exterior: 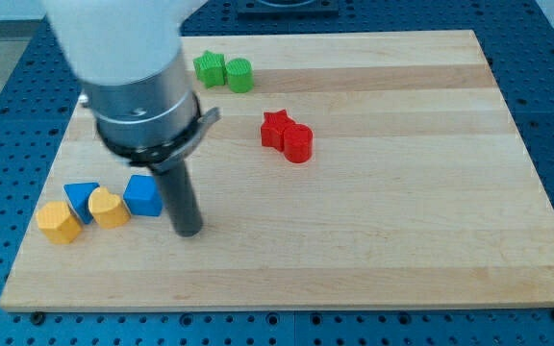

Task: Slide blue triangle along with blue cube right a bit

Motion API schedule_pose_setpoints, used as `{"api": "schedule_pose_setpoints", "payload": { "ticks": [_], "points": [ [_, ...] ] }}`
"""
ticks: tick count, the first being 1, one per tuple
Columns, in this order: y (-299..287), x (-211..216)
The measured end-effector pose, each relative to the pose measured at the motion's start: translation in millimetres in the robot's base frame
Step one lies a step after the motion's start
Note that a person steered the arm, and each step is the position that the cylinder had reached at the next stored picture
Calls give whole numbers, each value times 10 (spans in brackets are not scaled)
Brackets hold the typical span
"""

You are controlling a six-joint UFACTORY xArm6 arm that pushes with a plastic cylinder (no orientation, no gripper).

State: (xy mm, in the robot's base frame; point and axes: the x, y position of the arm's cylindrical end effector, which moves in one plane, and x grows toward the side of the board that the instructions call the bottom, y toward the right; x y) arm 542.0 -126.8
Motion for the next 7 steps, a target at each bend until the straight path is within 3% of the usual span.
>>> {"api": "schedule_pose_setpoints", "payload": {
  "ticks": [1, 3, 4, 6, 7],
  "points": [
    [-219, -67],
    [-481, -703],
    [-458, -726],
    [-436, -1390],
    [-1155, -1453]
  ]
}}
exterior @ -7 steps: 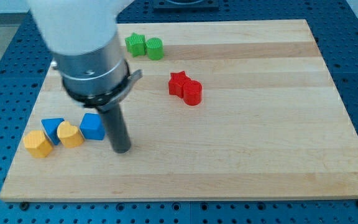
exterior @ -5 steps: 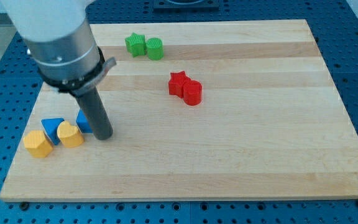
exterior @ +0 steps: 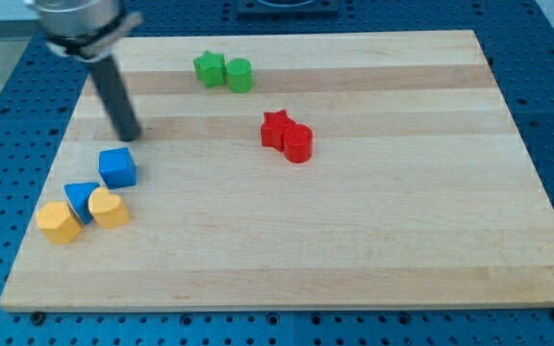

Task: Slide blue triangle along with blue cube right a bit

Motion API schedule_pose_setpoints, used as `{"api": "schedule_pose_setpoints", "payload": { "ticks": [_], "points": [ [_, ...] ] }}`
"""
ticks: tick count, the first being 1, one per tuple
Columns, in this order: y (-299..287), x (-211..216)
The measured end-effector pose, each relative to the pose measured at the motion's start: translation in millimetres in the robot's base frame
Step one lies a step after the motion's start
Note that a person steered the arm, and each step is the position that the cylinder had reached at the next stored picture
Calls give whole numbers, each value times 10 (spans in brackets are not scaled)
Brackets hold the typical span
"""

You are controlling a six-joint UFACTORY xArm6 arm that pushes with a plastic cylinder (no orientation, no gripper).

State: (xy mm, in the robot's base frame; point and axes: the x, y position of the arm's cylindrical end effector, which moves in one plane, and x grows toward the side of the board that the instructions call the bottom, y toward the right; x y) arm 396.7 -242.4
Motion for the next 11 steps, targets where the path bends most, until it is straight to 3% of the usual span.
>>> {"api": "schedule_pose_setpoints", "payload": {
  "ticks": [1, 4, 7, 9, 11],
  "points": [
    [-602, 334],
    [-606, 1313],
    [219, 1295],
    [-70, 881],
    [-195, 1156]
  ]
}}
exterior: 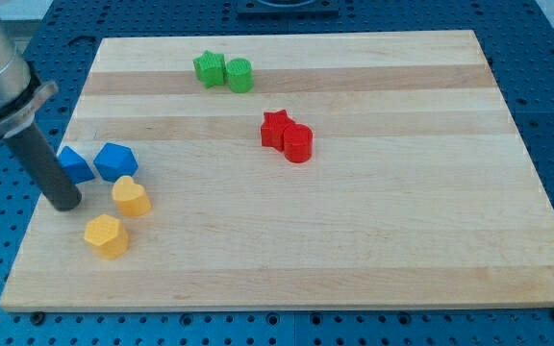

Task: Slide blue triangle along with blue cube right a bit

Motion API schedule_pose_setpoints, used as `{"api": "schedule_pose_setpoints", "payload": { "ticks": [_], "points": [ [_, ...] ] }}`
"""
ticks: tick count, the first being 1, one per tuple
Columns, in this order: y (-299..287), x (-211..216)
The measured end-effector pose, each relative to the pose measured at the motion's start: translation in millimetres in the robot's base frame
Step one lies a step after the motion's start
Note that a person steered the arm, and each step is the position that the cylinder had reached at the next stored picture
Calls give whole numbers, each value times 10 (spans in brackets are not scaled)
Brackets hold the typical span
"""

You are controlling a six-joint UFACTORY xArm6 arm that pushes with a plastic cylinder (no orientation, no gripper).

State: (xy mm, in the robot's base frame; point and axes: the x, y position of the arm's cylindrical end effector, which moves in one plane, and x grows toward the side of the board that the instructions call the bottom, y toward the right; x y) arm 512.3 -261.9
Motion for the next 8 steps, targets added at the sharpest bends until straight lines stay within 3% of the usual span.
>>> {"api": "schedule_pose_setpoints", "payload": {
  "ticks": [1, 2, 3, 5, 8],
  "points": [
    [-339, 278],
    [-429, 261],
    [-424, 135],
    [-425, -542],
    [-153, -566]
  ]
}}
